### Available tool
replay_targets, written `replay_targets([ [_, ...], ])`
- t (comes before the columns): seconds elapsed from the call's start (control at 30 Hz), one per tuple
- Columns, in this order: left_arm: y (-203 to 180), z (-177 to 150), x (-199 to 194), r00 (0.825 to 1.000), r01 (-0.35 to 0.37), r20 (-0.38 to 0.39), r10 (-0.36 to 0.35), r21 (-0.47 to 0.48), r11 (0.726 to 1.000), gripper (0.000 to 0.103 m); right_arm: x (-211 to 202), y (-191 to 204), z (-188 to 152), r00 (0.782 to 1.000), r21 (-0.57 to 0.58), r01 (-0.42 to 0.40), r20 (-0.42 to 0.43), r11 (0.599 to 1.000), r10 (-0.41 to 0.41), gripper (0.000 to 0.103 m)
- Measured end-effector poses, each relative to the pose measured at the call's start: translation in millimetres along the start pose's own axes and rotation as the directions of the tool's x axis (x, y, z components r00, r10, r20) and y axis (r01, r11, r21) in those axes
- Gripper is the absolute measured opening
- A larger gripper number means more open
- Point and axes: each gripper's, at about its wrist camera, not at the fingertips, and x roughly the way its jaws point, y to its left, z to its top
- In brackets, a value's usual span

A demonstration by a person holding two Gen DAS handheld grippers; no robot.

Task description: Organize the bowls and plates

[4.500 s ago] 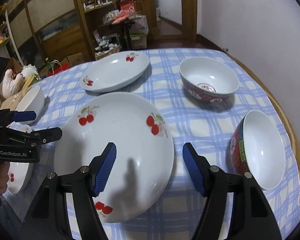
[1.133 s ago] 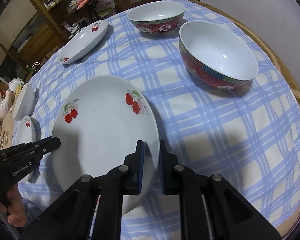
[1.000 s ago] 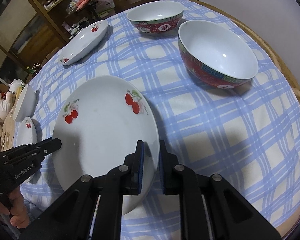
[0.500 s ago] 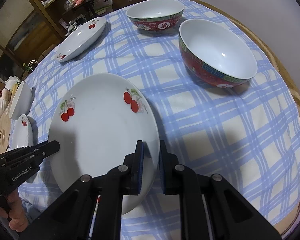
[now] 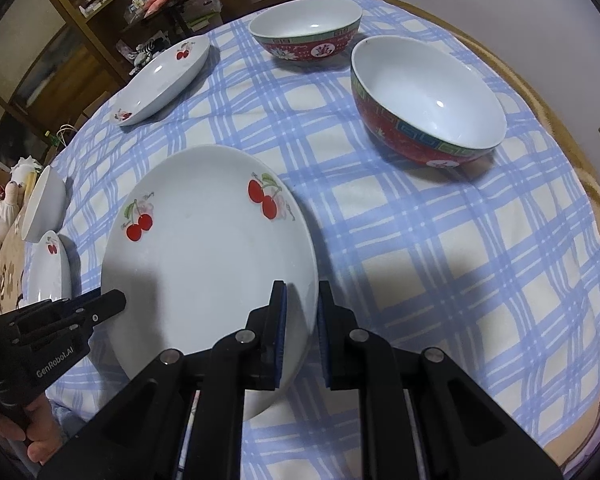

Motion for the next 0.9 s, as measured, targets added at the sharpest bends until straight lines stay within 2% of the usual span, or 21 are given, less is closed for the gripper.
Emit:
replay_targets([
  [0.13,-2.3,-1.4,-2.1,1.0,-0.011,0.0,0.011,0.02,1.0,0.017,-1.8,-0.5,-0.6,1.0,0.003,-0.001,0.006,1.0,0.001,0.016],
  [0.23,-0.2,-3.9,-6.1,1.0,-0.022,0.006,0.022,0.01,1.0,0.021,-6.9,-1.1,-1.0,1.0,0.007,0.002,0.024,1.0,-0.002,0.016],
  [0.47,2.3,-12.3,-19.7,0.999,-0.04,0.025,0.04,0.012,0.999,0.024,-27.7,0.1,-4.1,0.995,0.003,-0.001,0.099,1.0,0.001,0.017],
  [0.6,3.6,-13.3,-35.1,0.998,-0.036,0.044,0.036,0.018,0.999,0.031,-34.7,5.0,-4.0,0.993,-0.017,0.007,0.115,1.0,-0.005,0.019],
  [0.7,5.6,-12.5,-49.0,0.997,-0.051,0.064,0.049,0.026,0.998,0.032,-40.8,9.7,-2.8,0.991,-0.033,0.019,0.131,0.999,-0.014,0.031],
  [0.8,12.7,-12.0,-65.0,0.995,-0.059,0.086,0.056,0.026,0.998,0.039,-46.2,16.2,-1.7,0.989,-0.047,0.018,0.148,0.999,-0.011,0.041],
  [0.83,15.5,-11.9,-69.2,0.994,-0.062,0.091,0.059,0.022,0.998,0.045,-48.0,19.3,-1.2,0.988,-0.053,0.019,0.154,0.998,-0.011,0.048],
  [0.87,17.6,-11.8,-71.8,0.994,-0.065,0.094,0.063,0.019,0.998,0.047,-48.5,21.2,-1.1,0.988,-0.057,0.022,0.157,0.998,-0.013,0.057],
  [0.9,21.4,-11.6,-76.3,0.993,-0.072,0.095,0.07,0.016,0.997,0.048,-49.6,25.7,-0.5,0.987,-0.066,0.03,0.162,0.997,-0.019,0.061],
])
